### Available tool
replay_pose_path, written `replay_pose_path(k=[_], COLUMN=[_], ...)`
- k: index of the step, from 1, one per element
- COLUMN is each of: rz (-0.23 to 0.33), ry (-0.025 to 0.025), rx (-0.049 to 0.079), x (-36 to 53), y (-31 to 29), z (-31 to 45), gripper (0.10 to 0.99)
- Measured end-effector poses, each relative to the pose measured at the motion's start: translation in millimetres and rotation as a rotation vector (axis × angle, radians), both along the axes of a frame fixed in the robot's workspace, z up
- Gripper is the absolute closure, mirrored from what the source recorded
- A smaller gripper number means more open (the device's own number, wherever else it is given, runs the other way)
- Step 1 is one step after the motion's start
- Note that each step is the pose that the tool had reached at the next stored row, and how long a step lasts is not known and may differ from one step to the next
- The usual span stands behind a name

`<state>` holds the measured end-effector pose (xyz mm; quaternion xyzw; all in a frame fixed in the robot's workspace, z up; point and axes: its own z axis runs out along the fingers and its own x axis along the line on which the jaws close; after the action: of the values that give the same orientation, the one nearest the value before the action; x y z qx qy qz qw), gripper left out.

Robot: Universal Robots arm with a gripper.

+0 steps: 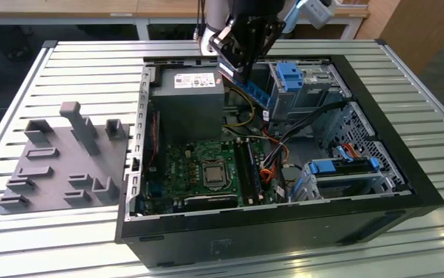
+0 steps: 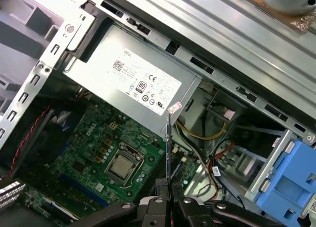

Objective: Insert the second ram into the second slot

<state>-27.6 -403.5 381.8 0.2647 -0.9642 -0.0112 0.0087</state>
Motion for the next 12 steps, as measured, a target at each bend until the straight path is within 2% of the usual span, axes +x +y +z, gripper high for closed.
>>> replay_pose_path(k=[4,12], rz=[-0.058,-0.077], ry=[0.0,0.0], rx=[0.0,0.0], x=[0.0,0.0], y=[-0.1,-6.4], z=[-0.6,-0.7], gripper=[0.949,0.949])
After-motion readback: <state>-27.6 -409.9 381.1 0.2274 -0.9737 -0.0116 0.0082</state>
